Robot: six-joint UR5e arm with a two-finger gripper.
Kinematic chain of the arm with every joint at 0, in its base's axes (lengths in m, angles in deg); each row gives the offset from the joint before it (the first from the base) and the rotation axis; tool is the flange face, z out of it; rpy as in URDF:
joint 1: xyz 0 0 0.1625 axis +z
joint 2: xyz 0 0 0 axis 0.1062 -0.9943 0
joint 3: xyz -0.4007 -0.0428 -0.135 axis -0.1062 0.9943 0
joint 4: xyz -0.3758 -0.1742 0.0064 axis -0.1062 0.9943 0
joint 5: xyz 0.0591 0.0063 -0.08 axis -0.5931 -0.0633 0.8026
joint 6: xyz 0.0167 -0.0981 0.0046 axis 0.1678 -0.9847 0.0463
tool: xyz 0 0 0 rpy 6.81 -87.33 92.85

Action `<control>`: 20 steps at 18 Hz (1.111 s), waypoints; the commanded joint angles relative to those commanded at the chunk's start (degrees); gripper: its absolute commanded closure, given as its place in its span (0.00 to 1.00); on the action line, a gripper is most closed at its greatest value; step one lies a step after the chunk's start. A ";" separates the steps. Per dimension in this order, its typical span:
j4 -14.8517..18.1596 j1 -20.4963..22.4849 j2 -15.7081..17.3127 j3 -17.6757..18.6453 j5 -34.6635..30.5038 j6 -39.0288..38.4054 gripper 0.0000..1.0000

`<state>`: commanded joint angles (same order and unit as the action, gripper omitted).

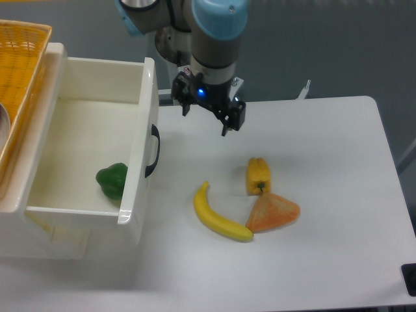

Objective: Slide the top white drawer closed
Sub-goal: 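Move the gripper down and toward the open white drawer's front face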

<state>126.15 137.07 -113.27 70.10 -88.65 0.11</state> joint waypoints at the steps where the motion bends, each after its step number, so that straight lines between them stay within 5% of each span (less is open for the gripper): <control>1: -0.09 0.00 0.00 0.17 -0.09 0.00 0.00; 16: -4.22 2.64 -9.23 1.05 0.17 -0.61 0.00; 20: -5.18 2.47 -10.63 1.23 0.09 -5.78 0.00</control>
<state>120.97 139.54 -123.90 71.33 -88.56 -5.67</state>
